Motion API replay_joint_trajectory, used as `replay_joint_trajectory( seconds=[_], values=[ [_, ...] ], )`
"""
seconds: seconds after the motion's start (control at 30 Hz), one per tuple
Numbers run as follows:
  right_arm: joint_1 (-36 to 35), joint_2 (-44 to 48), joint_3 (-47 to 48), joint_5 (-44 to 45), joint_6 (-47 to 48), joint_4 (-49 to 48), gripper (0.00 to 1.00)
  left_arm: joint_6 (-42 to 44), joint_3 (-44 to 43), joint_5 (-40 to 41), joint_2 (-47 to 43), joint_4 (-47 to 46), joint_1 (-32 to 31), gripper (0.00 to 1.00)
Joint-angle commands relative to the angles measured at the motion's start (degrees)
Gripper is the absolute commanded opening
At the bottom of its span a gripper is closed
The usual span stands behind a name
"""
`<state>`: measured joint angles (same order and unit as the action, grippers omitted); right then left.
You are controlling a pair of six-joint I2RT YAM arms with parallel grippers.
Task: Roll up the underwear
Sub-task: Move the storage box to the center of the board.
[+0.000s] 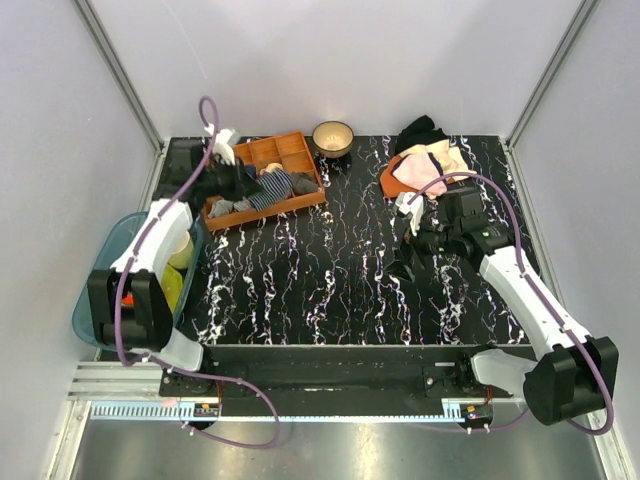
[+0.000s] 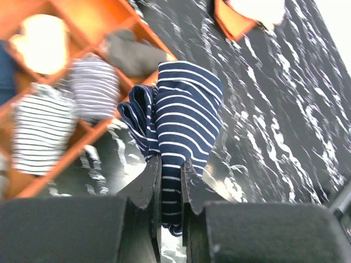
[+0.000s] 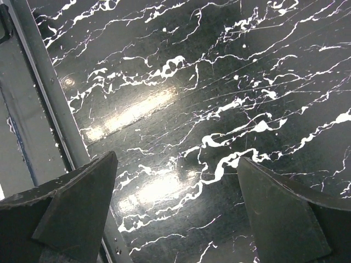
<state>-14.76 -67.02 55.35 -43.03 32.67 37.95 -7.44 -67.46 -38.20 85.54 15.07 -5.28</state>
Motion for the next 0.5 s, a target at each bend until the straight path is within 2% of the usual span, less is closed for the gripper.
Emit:
replay_joint_trajectory(
  seconds=[0.0, 0.17, 0.47],
  values=[
    [0.35, 3.12, -0.16, -0.13, -1.73, -2.97, 1.0, 5.94, -12.32, 5.41, 7.33, 7.42, 4.13, 0.0],
    [0.61, 3.83, -0.24, 0.66, -1.73, -3.15, 1.0, 5.25, -23.92, 8.75, 17.45, 9.01, 5.19, 0.0],
    [1.49, 2.34, -0.25, 2.24, -1.38, -3.33, 1.0, 1.73, -53.37, 11.04, 40.3, 12.26, 5.28, 0.0]
  ],
)
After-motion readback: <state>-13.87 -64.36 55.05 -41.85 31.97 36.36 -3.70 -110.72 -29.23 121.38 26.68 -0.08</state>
